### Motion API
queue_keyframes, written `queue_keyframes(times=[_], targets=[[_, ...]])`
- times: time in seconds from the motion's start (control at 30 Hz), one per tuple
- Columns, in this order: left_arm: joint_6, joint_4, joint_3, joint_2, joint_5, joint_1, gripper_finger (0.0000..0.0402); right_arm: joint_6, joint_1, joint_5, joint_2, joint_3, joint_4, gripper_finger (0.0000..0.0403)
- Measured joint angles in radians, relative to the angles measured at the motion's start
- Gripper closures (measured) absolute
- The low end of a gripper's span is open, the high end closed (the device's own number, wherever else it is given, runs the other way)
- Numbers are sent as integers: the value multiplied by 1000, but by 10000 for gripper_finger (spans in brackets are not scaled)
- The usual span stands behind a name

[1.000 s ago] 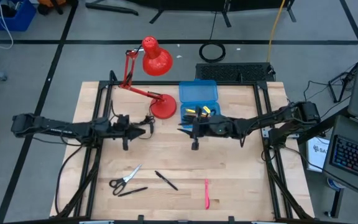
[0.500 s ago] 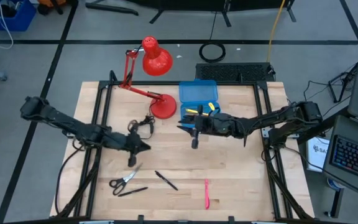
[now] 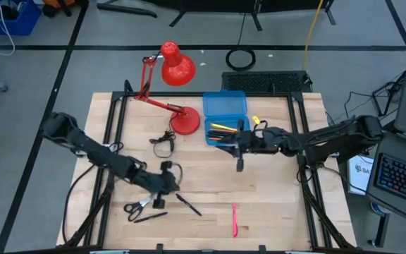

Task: Pick & place school supplies into a supply box
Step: Put the black pen into the blue supply box

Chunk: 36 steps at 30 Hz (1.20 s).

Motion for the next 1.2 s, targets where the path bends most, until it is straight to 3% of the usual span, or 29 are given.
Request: queue_keyframes(times=[0.37,0.83,1.2], targets=[[25,-115,131,188,72,-13,362,41,-4,1,-53,-107,124,349],[58,-126,255,351,103,-15,243,81,-1,-1,-52,-108,109,353],[104,-230,377,490,110,-21,241,93,3,0,-52,-108,103,353]])
